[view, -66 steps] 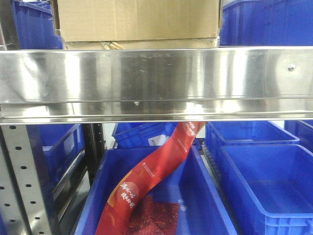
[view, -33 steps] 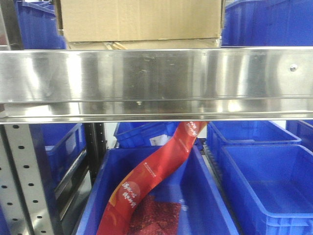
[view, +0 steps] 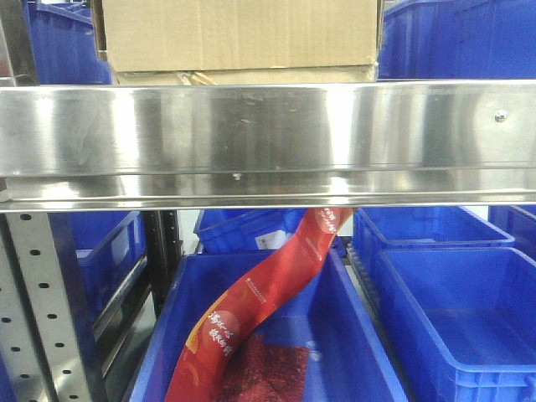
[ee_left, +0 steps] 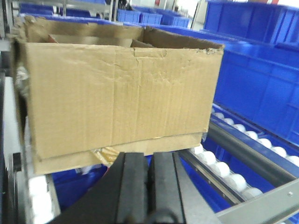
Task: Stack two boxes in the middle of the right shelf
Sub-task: 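Open both grippers and pull them back from the boxes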
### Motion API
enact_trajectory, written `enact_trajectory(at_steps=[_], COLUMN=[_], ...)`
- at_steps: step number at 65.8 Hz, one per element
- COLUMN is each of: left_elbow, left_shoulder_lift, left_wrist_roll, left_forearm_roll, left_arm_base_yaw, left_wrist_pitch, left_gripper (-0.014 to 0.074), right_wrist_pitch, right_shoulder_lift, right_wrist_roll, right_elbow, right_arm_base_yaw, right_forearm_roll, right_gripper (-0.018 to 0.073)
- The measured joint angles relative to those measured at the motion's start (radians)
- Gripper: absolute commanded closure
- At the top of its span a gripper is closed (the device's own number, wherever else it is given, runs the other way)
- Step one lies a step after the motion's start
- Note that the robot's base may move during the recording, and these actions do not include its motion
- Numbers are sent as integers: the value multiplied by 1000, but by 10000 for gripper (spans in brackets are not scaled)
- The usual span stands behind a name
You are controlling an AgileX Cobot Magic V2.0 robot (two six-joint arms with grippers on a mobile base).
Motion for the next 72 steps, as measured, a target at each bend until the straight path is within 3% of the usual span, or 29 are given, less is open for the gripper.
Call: enact_trajectory(at_steps=[23, 43, 47, 50, 52, 54, 56, 59, 64, 72], left_elbow=[54, 54, 54, 54, 54, 54, 54, 54, 54, 54], left_shoulder_lift=[-233, -253, -253, -253, -253, -253, -253, -253, -253, -253], left_wrist_roll=[0, -2, -2, -2, -2, -2, -2, -2, -2, -2], left_forearm_roll=[0, 0, 0, 0, 0, 0, 0, 0, 0, 0], left_arm_base_yaw=[0, 0, 0, 0, 0, 0, 0, 0, 0, 0], left_wrist_pitch=[-8, -8, -8, -8, -8, -8, -8, -8, -8, -8], left_gripper=[708, 708, 708, 708, 708, 708, 708, 708, 708, 708], right_wrist_pitch=[-19, -73, -70, -70, -68, -66, -62, -59, -59, -63], right_shoulder_lift=[-82, -82, -87, -99, -111, -130, -158, -195, -269, -379], right_wrist_roll=[-2, -2, -16, -100, -211, -348, -548, -719, -873, -918], right_elbow=[0, 0, 0, 11, 25, 45, 77, 111, 179, 313], right_arm_base_yaw=[0, 0, 0, 0, -1, -5, -19, -38, -87, -209], right_forearm_roll=[0, 0, 46, 129, 208, 299, 436, 554, 661, 708], right_gripper=[720, 720, 720, 720, 720, 720, 720, 720, 720, 720])
